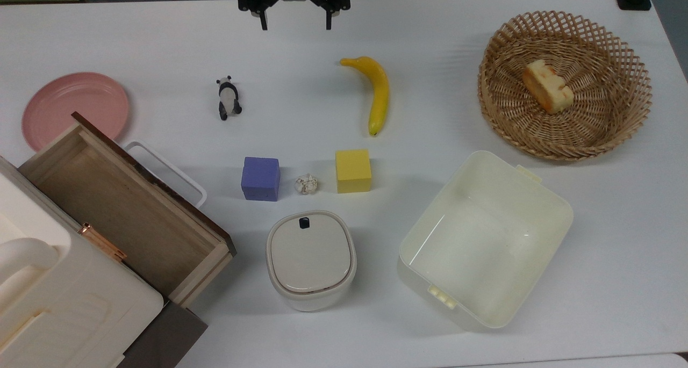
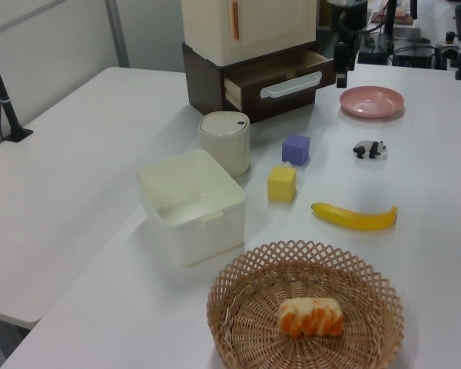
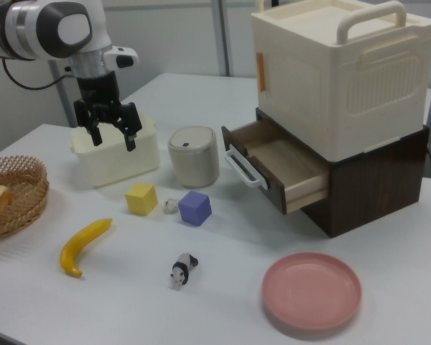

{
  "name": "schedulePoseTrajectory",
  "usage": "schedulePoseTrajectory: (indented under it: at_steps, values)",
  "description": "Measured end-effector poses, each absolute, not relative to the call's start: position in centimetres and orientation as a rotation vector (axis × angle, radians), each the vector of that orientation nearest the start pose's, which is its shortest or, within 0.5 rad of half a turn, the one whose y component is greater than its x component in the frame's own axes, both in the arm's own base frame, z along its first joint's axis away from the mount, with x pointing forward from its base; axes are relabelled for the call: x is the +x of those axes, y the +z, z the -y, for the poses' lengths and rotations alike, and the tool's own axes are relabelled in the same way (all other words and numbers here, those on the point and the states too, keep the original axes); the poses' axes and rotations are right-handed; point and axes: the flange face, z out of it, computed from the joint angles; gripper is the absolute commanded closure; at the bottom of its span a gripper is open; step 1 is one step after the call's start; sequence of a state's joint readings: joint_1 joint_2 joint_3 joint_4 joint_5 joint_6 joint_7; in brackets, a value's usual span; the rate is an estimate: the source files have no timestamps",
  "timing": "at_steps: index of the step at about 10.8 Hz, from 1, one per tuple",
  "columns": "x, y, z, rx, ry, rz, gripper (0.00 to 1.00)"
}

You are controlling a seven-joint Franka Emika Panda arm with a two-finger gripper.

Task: Open the drawer

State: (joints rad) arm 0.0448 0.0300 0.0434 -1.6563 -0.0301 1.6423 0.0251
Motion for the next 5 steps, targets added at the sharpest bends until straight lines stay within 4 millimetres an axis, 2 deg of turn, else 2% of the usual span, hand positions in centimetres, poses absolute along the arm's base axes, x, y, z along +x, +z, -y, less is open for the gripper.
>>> schedulePoseTrajectory:
  at_steps: [3, 5]
  values:
    - [56.2, 57.5, -4.4, -3.171, 0.075, 0.094, 0.0]
    - [55.8, 58.5, -4.0, -3.171, 0.048, 0.083, 0.0]
